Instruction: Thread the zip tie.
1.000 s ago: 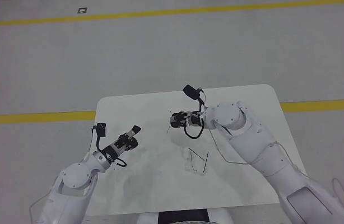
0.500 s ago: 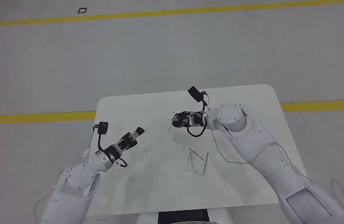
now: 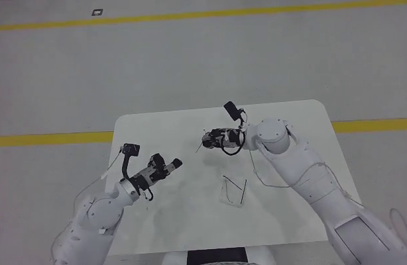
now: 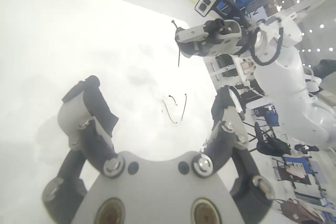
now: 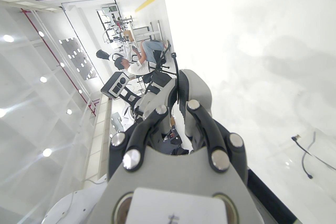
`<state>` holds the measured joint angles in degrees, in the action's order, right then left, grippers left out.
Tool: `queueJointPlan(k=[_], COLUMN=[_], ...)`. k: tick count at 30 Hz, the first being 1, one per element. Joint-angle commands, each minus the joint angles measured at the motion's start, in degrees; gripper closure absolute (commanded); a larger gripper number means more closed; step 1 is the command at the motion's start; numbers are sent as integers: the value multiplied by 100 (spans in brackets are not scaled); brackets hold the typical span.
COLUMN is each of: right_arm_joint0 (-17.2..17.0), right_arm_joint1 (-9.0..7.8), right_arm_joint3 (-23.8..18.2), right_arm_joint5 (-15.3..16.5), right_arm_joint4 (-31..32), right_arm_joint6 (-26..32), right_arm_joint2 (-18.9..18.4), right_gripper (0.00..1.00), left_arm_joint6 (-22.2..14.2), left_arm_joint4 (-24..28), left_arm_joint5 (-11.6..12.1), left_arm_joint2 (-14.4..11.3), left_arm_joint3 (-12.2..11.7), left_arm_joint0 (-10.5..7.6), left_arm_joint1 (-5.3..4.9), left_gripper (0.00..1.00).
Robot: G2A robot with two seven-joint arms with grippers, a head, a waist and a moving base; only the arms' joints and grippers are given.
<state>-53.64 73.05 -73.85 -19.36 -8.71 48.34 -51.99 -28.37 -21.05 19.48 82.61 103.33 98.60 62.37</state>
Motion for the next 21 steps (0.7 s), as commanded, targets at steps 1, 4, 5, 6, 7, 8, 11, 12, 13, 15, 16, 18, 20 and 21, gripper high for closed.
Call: queueJointPlan(k=[1, 4, 5, 6, 7, 8, 11, 12, 13, 15, 16, 18, 20, 21], right_arm_joint0=[-76, -73, -55, -28, 2, 25, 92, 92, 92, 92, 92, 92, 92, 92], right_arm_joint1=[12, 47, 62, 84, 102, 122, 160, 160, 160, 160, 160, 160, 160, 160], right_arm_joint3=[-20, 57, 100, 181, 237, 292, 383, 383, 383, 383, 383, 383, 383, 383], right_arm_joint5=[22, -12, -12, -12, -12, -12, -12, -12, -12, -12, -12, -12, -12, -12], right_arm_joint4=[-129, -355, -408, -509, -558, -642, -770, -770, -770, -770, -770, -770, -770, -770], right_arm_joint6=[-58, -141, -153, -188, -220, -250, -326, -326, -326, -326, -326, -326, -326, -326], right_arm_joint2=[-4, 5, 33, 64, 100, 130, 199, 199, 199, 199, 199, 199, 199, 199], right_gripper=[100, 100, 100, 100, 100, 100, 100, 100, 100, 100, 100, 100, 100, 100], left_arm_joint6=[-45, -69, -23, -3, 44, 78, 145, 145, 145, 145, 145, 145, 145, 145], left_arm_joint4=[17, -105, -163, -154, -183, -212, -202, -202, -202, -202, -202, -202, -202, -202], left_arm_joint5=[0, 0, 0, 0, 0, 0, 0, 0, 0, 0, 0, 0, 0, 0], left_arm_joint2=[-155, -415, -503, -657, -752, -885, -964, -964, -964, -964, -964, -964, -964, -964], left_arm_joint3=[-16, 22, 49, 72, 98, 142, 68, 68, 68, 68, 68, 68, 68, 68], left_arm_joint0=[-106, -307, -369, -435, -507, -570, -618, -618, -618, -618, -618, -618, -618, -618], left_arm_joint1=[-1, -33, -46, -66, -86, -110, -138, -138, -138, -138, -138, -138, -138, -138], left_gripper=[0, 0, 0, 0, 0, 0, 0, 0, 0, 0, 0, 0, 0, 0])
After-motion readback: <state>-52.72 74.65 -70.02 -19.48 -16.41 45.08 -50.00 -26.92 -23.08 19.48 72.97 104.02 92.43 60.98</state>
